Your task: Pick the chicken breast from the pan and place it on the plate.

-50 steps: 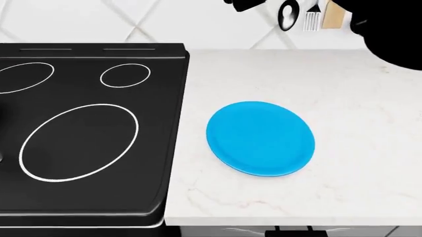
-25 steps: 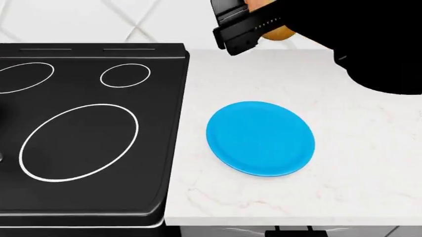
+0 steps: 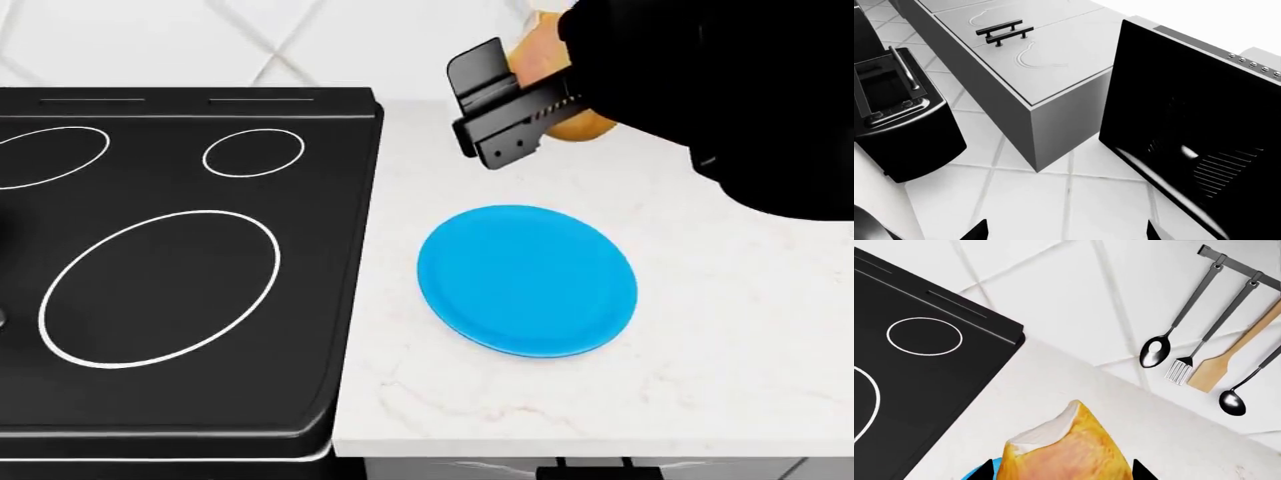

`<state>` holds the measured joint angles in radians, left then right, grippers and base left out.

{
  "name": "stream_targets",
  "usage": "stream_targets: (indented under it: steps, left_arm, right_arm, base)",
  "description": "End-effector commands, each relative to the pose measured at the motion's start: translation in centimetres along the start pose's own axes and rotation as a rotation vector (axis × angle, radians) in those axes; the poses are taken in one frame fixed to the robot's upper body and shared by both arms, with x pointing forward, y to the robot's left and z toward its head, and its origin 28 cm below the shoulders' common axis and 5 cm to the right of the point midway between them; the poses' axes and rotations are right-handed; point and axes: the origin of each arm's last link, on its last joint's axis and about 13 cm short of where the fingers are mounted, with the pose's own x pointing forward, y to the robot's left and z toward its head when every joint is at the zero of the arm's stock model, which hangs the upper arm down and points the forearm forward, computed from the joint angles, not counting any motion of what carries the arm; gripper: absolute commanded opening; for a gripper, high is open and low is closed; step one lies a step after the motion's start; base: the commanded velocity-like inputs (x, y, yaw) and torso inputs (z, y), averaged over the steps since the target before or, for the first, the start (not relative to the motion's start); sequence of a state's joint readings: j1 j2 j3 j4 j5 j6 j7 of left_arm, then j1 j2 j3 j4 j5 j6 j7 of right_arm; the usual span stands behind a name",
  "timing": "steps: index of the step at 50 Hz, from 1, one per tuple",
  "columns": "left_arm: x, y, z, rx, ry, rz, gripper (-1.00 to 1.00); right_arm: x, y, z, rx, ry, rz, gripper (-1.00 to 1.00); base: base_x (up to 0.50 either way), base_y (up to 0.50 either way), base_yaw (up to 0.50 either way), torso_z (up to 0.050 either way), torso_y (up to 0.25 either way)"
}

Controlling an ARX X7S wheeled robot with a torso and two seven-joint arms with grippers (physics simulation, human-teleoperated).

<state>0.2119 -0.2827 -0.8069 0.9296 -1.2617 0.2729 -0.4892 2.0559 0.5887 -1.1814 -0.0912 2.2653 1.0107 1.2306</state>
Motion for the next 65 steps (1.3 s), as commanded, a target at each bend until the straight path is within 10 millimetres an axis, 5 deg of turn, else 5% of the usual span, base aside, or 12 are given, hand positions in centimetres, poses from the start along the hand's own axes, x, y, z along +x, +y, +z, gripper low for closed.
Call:
stream_targets:
  steps: [1, 9, 25, 65]
  left_arm:
    - [0.0, 0.0, -0.1, 0.001, 0.002, -0.001, 1.00]
    - [0.0, 0.0, 0.0, 0.000, 0.000, -0.001, 1.00]
    - [-0.1, 0.0, 0.2, 0.000, -0.003, -0.001, 1.00]
    - [0.0, 0.0, -0.1, 0.007, 0.006, 0.000, 1.00]
  right_arm:
    - [0.9, 0.1, -0.8, -0.010, 0.035, -0.001, -1.00]
    - [3.5, 0.5, -1.7, 0.043, 0.025, -0.010, -1.00]
    - [5.5, 1.4, -3.3, 0.018, 0.089, -0.014, -1.00]
    - [6.2, 1.9, -5.1, 0.044, 0.199, 0.064, -1.00]
  base:
    - [0.00, 0.00, 0.00, 0.000, 0.000]
    - [0.00, 0.00, 0.00, 0.000, 0.000]
    - [0.00, 0.00, 0.00, 0.000, 0.000]
    - [0.00, 0.00, 0.00, 0.000, 0.001]
